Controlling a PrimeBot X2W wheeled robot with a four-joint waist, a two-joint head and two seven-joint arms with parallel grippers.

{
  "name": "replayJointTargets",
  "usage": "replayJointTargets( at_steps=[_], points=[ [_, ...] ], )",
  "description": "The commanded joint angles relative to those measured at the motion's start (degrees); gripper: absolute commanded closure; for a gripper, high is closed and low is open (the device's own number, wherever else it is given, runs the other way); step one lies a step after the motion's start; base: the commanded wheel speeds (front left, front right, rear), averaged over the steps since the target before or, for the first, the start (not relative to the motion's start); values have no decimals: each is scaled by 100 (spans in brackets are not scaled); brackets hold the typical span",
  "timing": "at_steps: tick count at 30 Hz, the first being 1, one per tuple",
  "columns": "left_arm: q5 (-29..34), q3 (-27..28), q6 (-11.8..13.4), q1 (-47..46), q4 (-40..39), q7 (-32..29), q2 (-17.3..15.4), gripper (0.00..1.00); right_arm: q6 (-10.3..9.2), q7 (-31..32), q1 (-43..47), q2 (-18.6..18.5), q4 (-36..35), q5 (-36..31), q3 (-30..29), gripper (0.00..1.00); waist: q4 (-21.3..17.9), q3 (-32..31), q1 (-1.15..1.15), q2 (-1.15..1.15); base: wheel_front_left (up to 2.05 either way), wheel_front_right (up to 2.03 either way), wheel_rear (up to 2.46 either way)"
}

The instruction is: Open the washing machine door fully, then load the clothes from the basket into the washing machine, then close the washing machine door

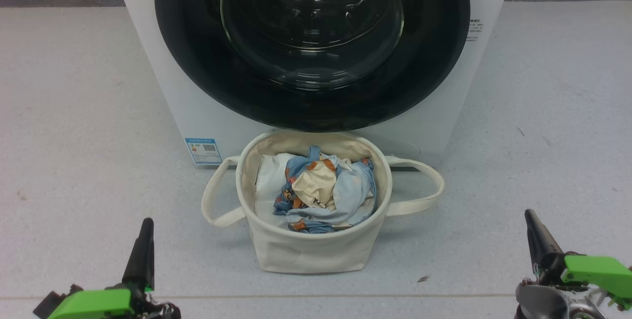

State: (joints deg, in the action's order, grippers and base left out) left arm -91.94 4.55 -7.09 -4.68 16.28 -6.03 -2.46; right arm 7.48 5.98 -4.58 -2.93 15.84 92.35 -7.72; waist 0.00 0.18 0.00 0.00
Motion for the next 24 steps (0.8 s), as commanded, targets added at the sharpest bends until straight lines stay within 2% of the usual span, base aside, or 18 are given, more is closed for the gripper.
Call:
replayJointTargets(
  at_steps=[1,24],
  points=[
    [-24,195,-40,-151,-225,-45,-42,100,1,51,-160,5,-181,-18,120,100,0,0,0,0,0,0,0],
    [-24,195,-40,-151,-225,-45,-42,100,1,50,-160,5,-181,-18,120,100,0,0,0,0,0,0,0]
  ],
)
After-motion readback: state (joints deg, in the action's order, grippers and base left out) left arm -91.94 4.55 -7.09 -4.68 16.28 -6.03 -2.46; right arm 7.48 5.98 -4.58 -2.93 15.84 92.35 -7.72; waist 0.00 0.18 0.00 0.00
